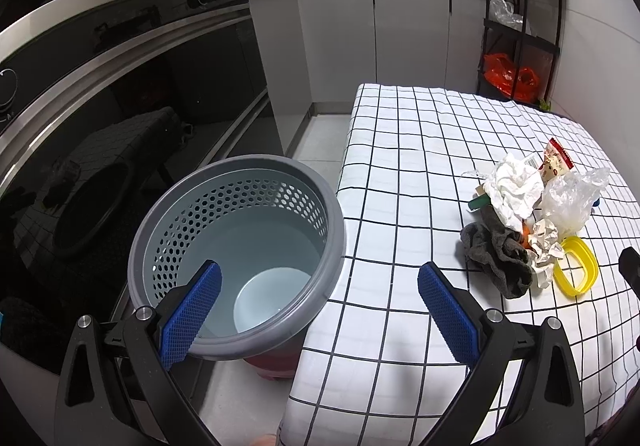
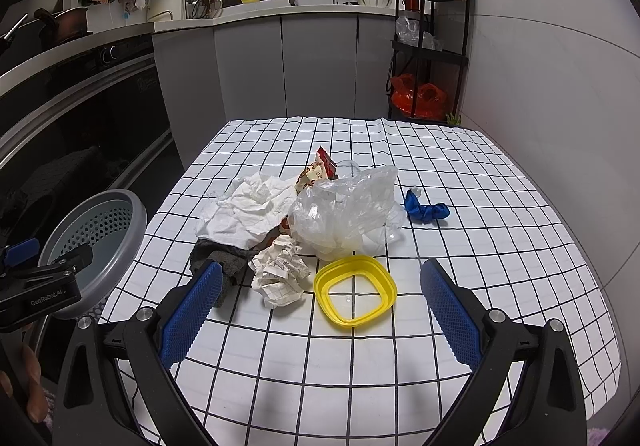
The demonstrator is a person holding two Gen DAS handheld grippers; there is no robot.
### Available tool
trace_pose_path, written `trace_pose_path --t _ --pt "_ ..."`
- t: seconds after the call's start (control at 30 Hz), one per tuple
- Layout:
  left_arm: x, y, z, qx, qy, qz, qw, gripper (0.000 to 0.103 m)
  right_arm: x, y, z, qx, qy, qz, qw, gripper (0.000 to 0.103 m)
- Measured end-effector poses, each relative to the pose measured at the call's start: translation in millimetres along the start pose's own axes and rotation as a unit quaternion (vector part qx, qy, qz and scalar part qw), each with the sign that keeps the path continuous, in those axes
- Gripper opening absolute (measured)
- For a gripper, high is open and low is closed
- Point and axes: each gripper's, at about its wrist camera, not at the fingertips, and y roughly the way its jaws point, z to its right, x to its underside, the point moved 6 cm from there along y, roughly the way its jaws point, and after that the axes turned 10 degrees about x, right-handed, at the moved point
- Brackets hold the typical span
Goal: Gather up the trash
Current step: 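Reach the left tool to the dark grey cloth while the right tool grasps the yellow lid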
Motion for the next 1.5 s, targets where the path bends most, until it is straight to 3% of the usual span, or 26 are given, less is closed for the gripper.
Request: trace_pose_path --t 0.53,0.8,1.03,1.5 --pt "-3 11 43 0.031 0.022 -0.005 0.9993 0.097 23 23 31 -0.026 0.030 -0.049 0.998 0.095" --pt "2 27 67 0.056 0.033 -0.026 0.9975 0.097 42 42 41 -0.014 0.007 -0.084 0.996 0.095" --pt "8 42 73 0.061 0.036 -0.040 0.9967 0.097 46 76 41 -0.035 0.001 -0.134 0.990 0.095" --pt "16 67 73 0.065 0.035 -0.068 0.9950 0.097 42 121 28 -0.055 -0.037 -0.174 0.982 0.095"
